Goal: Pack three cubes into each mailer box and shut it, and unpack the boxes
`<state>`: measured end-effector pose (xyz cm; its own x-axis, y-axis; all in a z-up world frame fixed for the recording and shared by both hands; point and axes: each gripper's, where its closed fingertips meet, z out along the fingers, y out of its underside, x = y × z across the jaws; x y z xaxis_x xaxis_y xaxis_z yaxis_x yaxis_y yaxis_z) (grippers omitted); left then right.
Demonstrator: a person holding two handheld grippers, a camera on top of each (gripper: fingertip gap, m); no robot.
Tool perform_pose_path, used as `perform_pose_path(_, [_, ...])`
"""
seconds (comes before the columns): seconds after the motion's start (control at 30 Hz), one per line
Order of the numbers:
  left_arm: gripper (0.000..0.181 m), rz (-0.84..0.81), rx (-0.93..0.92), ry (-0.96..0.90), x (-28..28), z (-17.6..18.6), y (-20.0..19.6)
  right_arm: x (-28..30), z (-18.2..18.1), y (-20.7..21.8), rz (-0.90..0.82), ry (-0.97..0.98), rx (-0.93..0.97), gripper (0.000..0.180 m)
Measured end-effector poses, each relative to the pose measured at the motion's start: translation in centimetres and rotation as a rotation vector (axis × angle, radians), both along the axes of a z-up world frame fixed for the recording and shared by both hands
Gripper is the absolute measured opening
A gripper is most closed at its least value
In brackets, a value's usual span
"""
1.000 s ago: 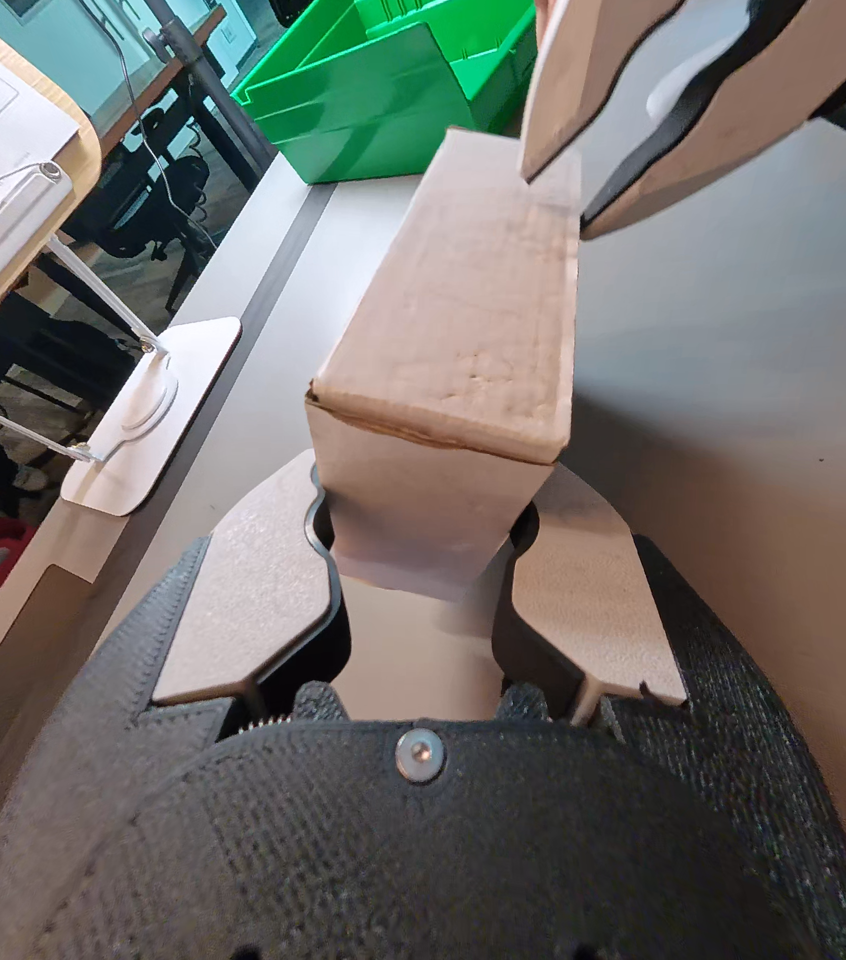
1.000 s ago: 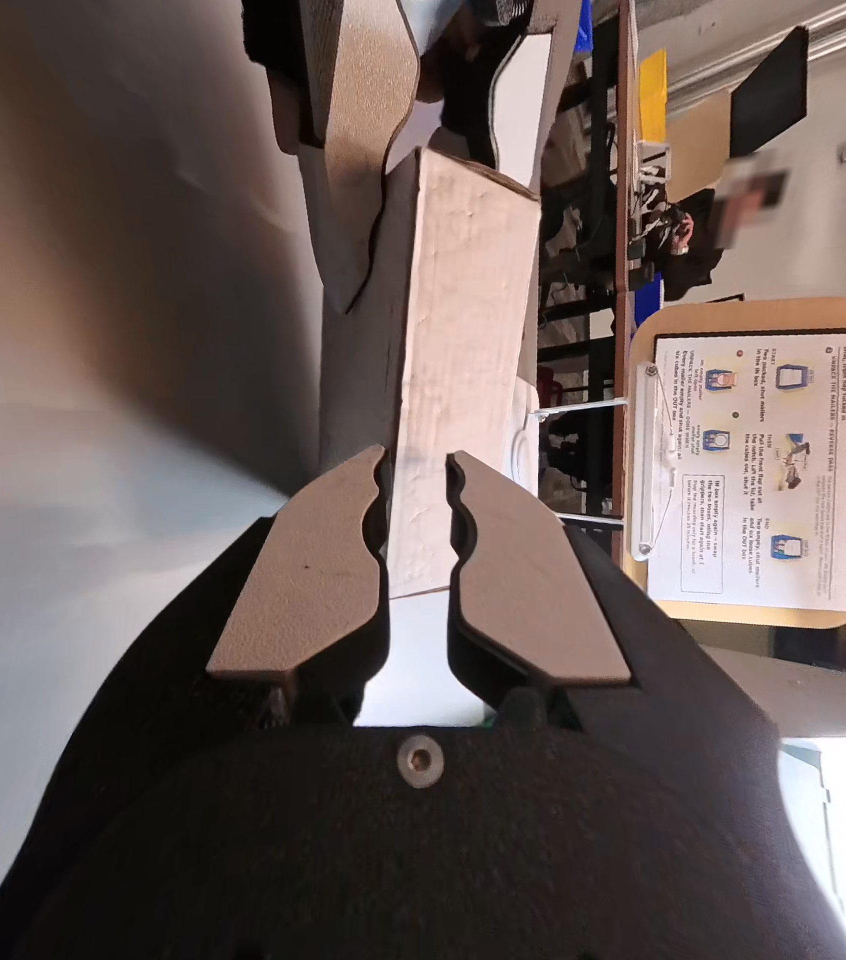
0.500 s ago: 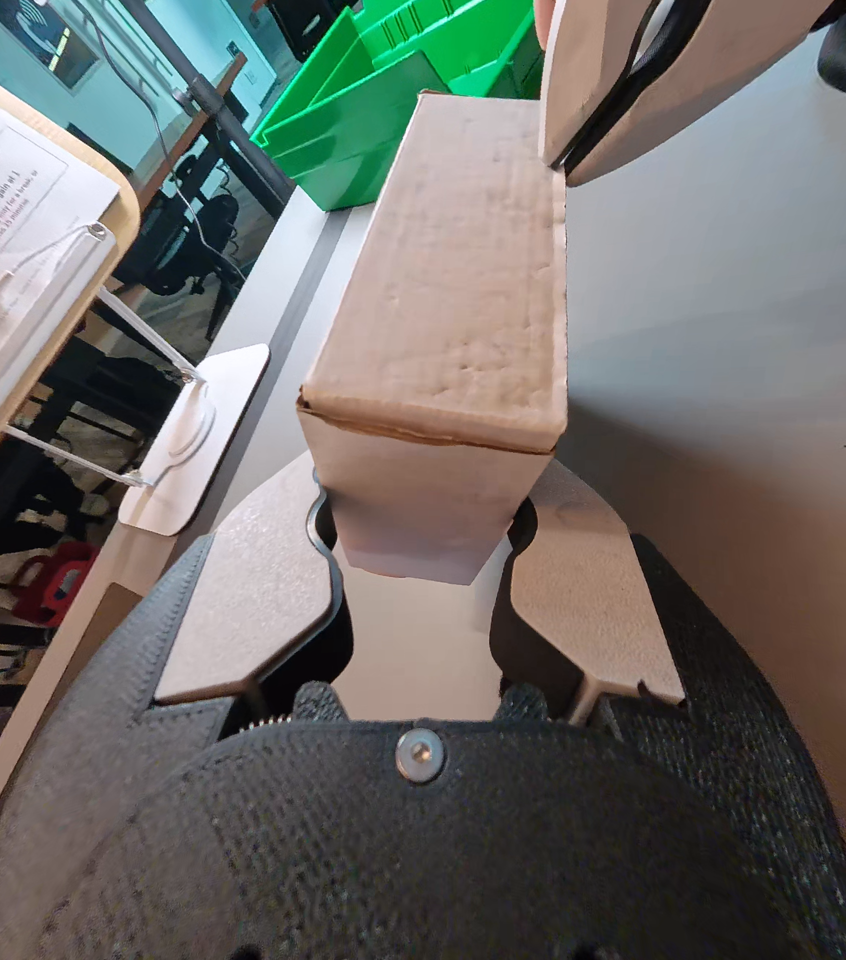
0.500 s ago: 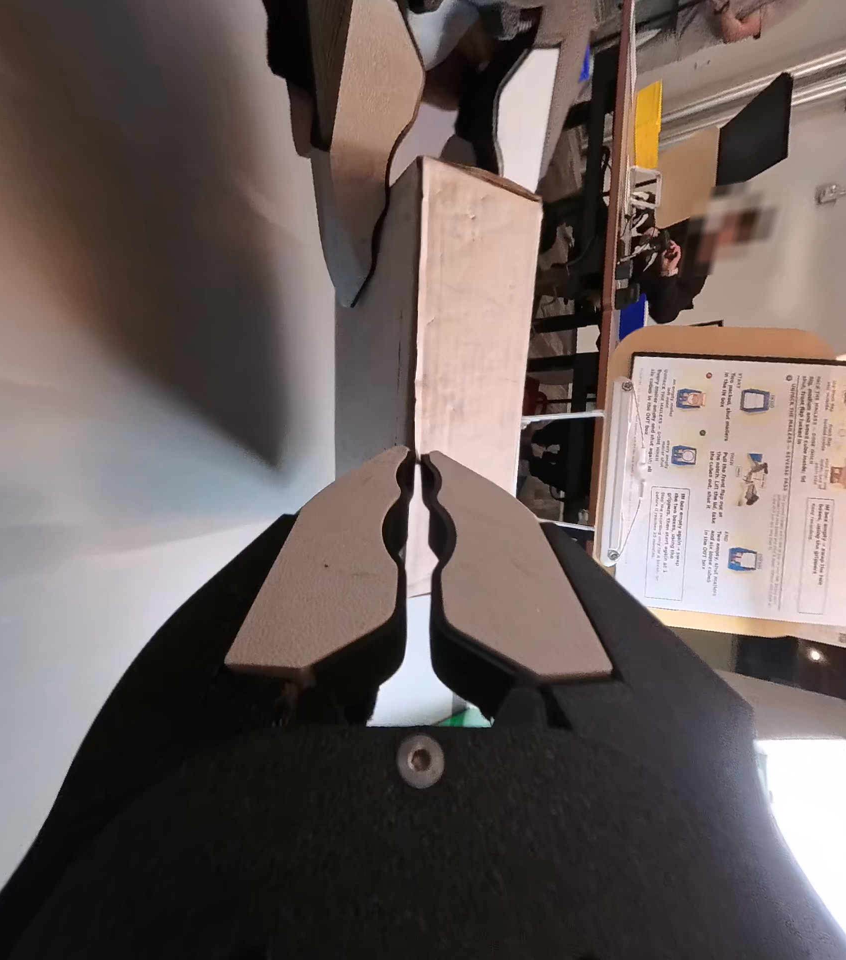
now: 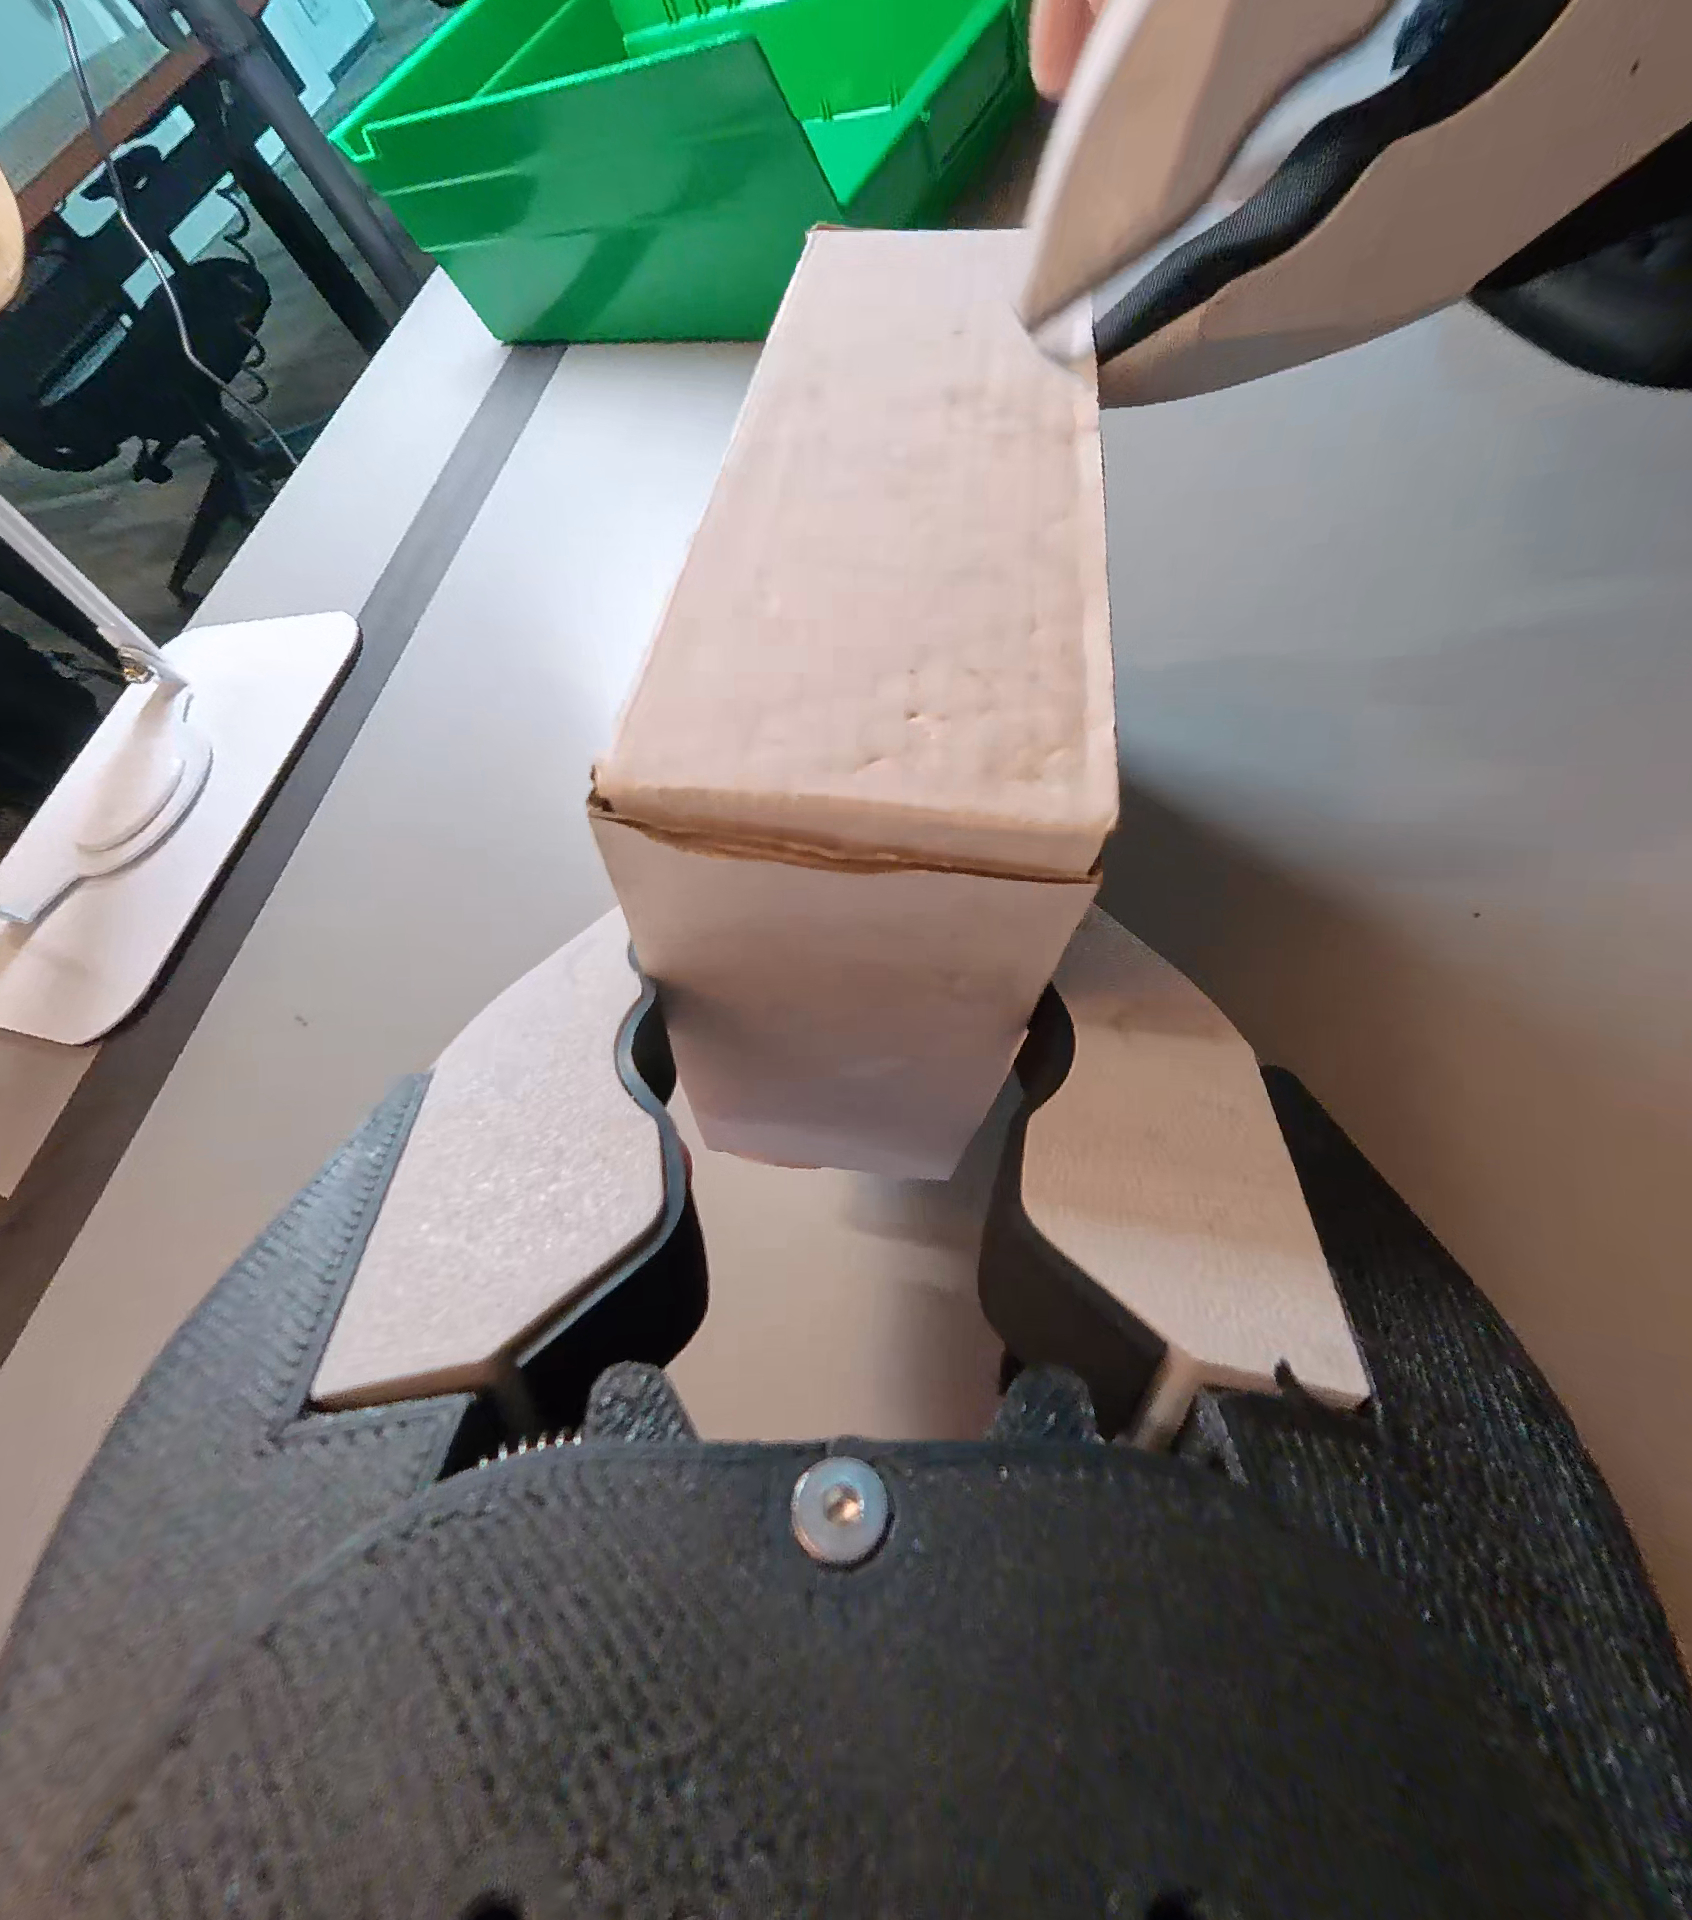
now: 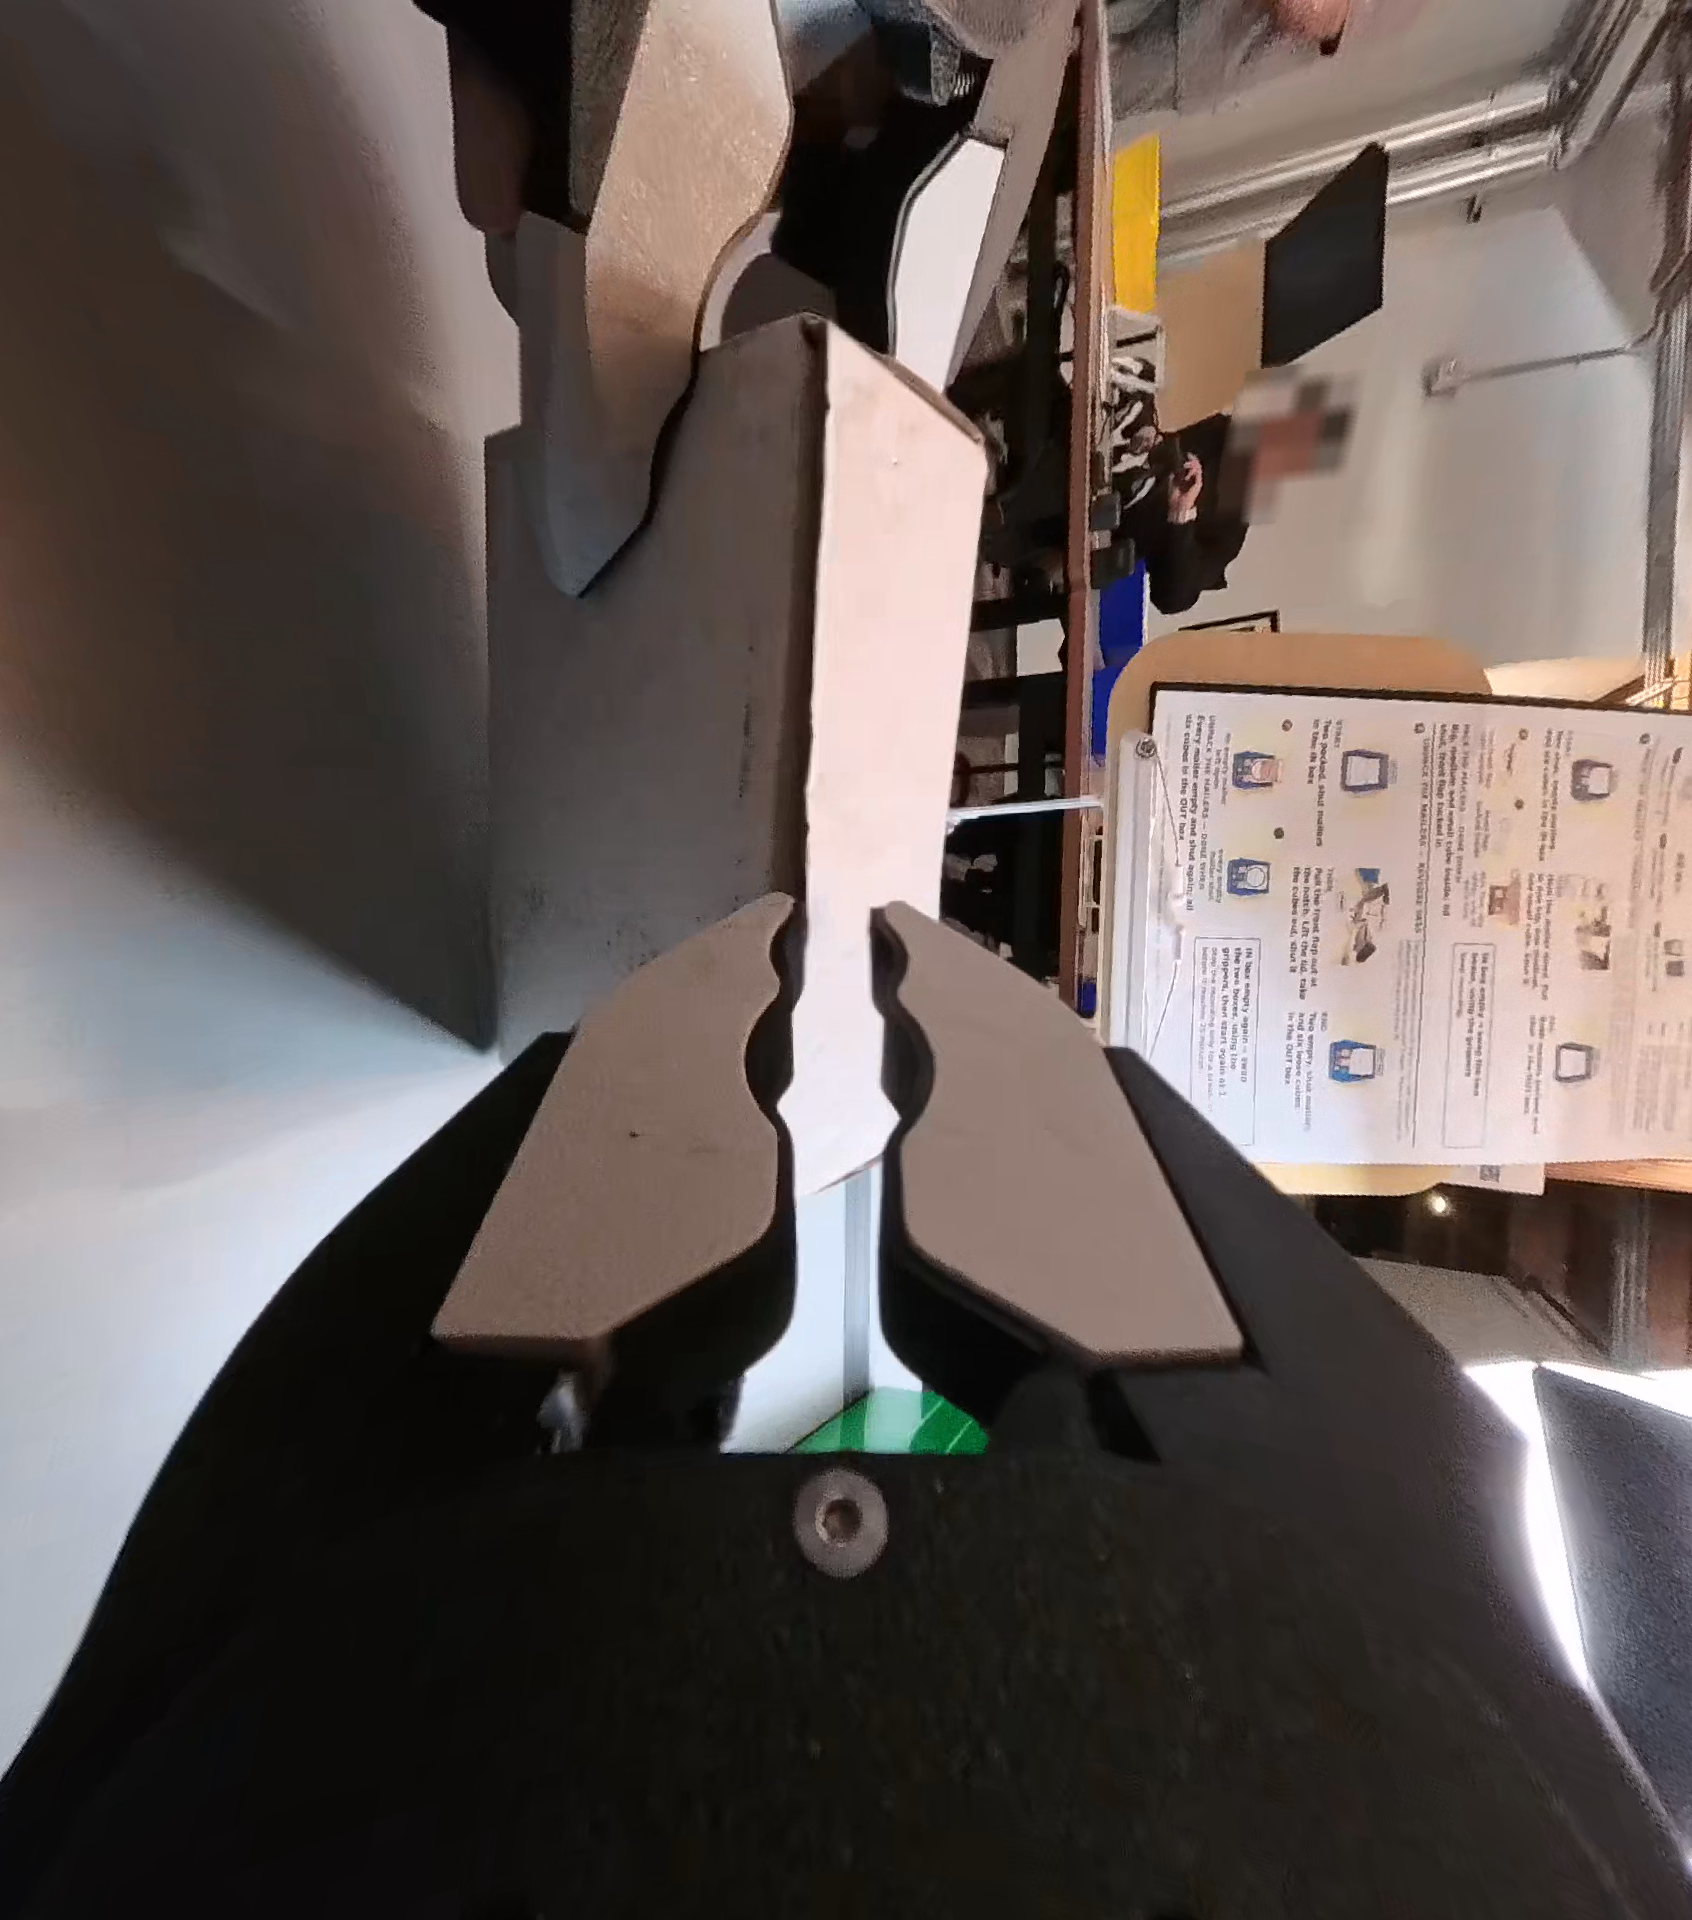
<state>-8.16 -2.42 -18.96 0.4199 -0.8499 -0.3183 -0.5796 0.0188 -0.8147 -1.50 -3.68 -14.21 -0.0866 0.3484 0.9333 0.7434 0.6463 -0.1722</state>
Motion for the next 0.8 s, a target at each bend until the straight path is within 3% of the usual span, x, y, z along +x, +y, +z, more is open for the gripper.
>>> perform_pose_path(0.03, [0.065, -0.004, -0.002, -0.013, 0.0, 0.3, -0.1, -0.1, 0.1, -0.2, 0.013, 0.012, 0.008, 0.003])
perform_pose_path(0.17, [0.065, -0.005, 0.046, 0.008, 0.1, 0.5, 0.0, 0.0, 1.2, -0.6, 0.028, 0.045, 0.039, 0.002])
perform_pose_path(0.5, [0.065, 0.021, 0.337, 0.173, 0.1, 1.2, 1.3, 0.2, 2.6, -2.4, 0.035, -0.005, -0.138, 0.004])
perform_pose_path(0.73, [0.064, 0.018, 0.211, 0.182, 0.1, 0.0, 1.1, 0.0, 2.7, -2.2, 0.031, -0.047, -0.136, 0.003])
perform_pose_path(0.8, [0.064, 0.022, 0.175, 0.133, 0.2, 0.4, 0.7, -0.1, 3.0, -2.2, 0.035, 0.019, -0.232, 0.003])
